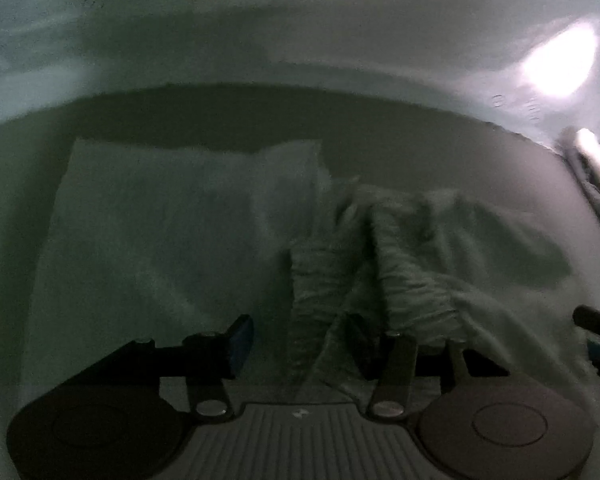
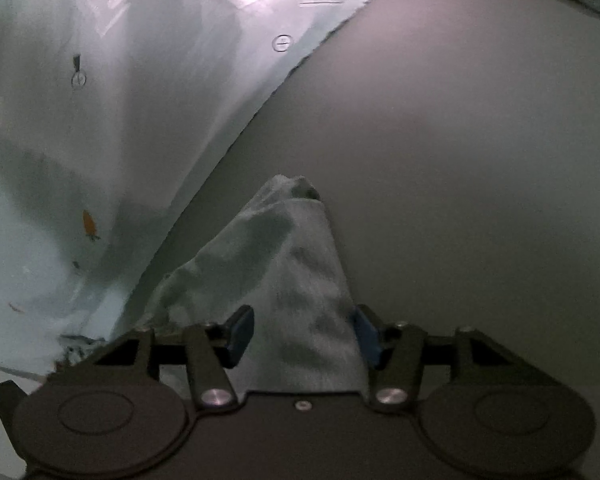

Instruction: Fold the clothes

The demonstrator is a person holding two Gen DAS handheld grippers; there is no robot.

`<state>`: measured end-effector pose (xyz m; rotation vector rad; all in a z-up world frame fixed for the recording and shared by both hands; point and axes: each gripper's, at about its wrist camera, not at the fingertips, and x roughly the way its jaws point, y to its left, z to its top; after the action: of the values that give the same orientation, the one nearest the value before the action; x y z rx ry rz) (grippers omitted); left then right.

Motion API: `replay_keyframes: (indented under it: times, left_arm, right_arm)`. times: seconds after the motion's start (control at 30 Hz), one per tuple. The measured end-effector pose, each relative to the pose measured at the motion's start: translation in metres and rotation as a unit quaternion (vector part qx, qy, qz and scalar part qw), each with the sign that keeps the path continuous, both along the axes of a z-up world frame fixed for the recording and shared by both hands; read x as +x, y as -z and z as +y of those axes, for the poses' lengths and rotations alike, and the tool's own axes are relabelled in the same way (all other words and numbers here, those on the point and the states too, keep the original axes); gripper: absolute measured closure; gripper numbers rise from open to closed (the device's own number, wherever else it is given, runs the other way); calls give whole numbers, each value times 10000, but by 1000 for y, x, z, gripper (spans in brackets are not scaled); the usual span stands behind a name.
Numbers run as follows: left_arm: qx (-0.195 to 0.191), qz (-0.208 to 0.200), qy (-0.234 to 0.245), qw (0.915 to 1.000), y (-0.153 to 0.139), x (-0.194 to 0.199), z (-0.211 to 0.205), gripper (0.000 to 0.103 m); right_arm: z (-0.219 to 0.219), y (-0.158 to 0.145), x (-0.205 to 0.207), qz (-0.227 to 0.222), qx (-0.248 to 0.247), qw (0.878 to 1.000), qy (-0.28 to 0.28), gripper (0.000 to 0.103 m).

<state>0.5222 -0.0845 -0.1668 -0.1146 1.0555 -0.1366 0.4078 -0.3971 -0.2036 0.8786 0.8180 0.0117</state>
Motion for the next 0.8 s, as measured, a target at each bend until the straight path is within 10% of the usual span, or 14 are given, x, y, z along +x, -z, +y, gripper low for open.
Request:
replay_keyframes:
  times: [0.33,0.57,0.8]
  left_arm:
    - [-359,128,-347,9987,6,3,9,48]
    - [-376,435,-429,9974,0,-4,-13,52]
    - [-753,706,319,9942,1,-31,-75,59]
  right_arm:
    - [9,23,13,-119,1355,9905,-220,89]
    - [-25,18,-44,-973,3147,9351,1304,93]
    - [-50,-24,-97,-1250,2956,9303,1779,94]
